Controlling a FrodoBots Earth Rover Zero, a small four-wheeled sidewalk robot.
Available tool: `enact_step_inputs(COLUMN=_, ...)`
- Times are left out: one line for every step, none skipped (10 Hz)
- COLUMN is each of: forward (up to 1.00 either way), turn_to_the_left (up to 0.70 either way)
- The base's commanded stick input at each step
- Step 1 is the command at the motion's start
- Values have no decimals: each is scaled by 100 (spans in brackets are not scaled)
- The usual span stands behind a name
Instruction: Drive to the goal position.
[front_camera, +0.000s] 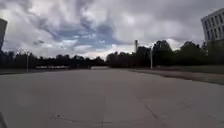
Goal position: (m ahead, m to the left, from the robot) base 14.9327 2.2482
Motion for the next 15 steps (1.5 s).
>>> enact_step_inputs(forward=100, turn_to_the_left=0)
enact_step_inputs(forward=100, turn_to_the_left=0)
enact_step_inputs(forward=100, turn_to_the_left=0)
enact_step_inputs(forward=100, turn_to_the_left=5)
enact_step_inputs(forward=100, turn_to_the_left=-10)
enact_step_inputs(forward=100, turn_to_the_left=-40)
enact_step_inputs(forward=100, turn_to_the_left=-40)
enact_step_inputs(forward=100, turn_to_the_left=-15)
enact_step_inputs(forward=100, turn_to_the_left=0)
enact_step_inputs(forward=100, turn_to_the_left=0)
enact_step_inputs(forward=100, turn_to_the_left=0)
enact_step_inputs(forward=100, turn_to_the_left=0)
enact_step_inputs(forward=100, turn_to_the_left=0)
enact_step_inputs(forward=100, turn_to_the_left=0)
enact_step_inputs(forward=100, turn_to_the_left=0)
